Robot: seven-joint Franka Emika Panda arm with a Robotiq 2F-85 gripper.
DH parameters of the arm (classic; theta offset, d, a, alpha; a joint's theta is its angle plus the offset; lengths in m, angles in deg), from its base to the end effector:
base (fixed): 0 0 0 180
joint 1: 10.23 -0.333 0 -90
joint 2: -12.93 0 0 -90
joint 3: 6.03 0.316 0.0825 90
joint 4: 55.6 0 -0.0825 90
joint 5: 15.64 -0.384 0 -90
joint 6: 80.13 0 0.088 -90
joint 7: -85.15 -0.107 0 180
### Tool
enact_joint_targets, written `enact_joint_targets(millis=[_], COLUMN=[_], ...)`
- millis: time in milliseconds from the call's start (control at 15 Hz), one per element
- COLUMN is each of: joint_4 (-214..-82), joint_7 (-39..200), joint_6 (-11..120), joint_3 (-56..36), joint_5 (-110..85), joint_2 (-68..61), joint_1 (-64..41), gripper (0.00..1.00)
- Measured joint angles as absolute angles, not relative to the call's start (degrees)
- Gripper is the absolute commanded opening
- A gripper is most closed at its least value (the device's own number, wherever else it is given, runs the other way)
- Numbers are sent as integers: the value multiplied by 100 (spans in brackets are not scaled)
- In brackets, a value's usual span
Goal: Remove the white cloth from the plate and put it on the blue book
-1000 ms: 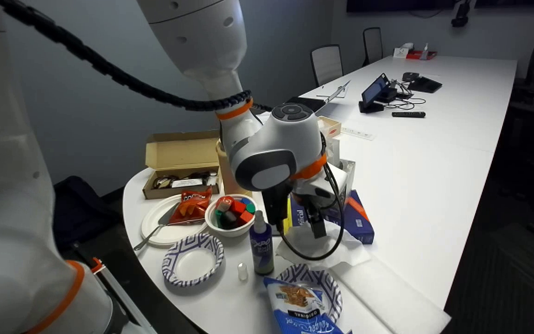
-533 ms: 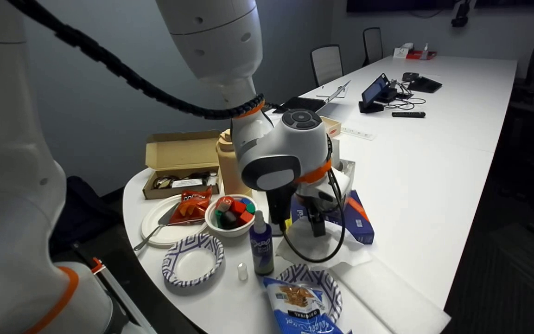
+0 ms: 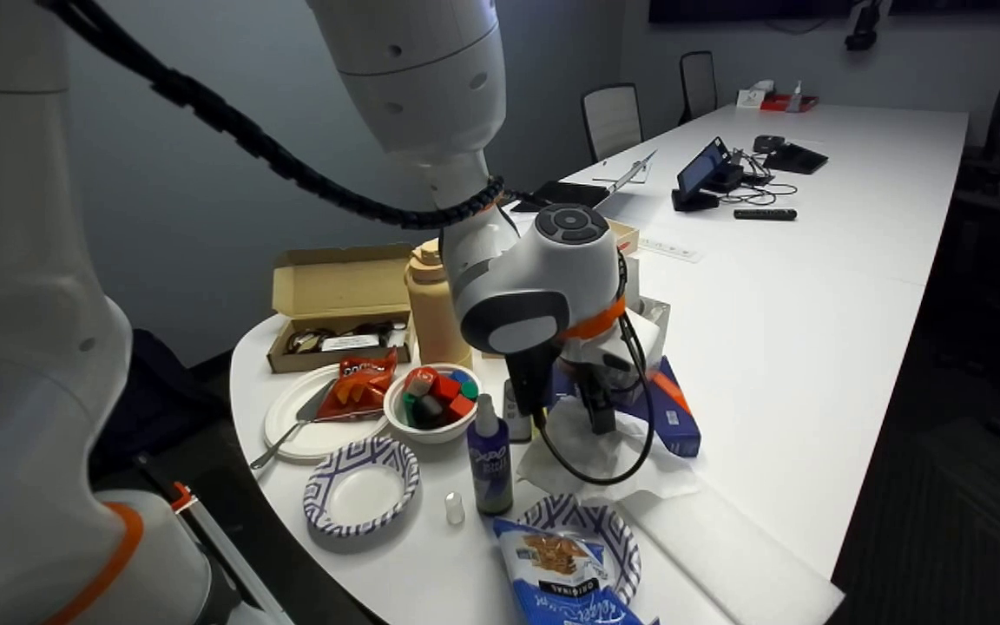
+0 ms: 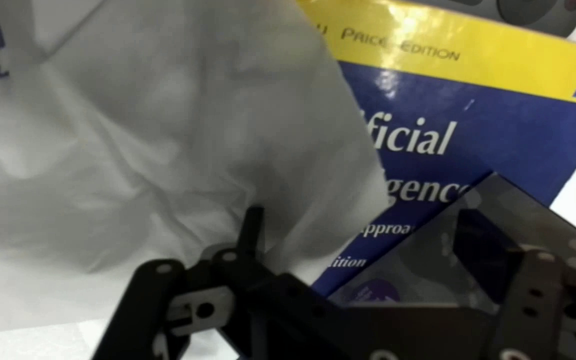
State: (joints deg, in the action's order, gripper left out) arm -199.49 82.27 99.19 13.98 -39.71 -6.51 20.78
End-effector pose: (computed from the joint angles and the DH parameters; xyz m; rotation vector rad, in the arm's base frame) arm 0.4673 -0.1188 0.1846 -2.7788 1.0101 -0.4192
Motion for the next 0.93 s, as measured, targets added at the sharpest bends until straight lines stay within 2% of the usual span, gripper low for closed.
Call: enact_joint_targets(millis=[933], joint_4=[-19695], joint_7=[8576], joint_6=[10086], joint_3=[1537], joint_5=[-3911], joint_2=[-969], joint_1=[2078], gripper=[100])
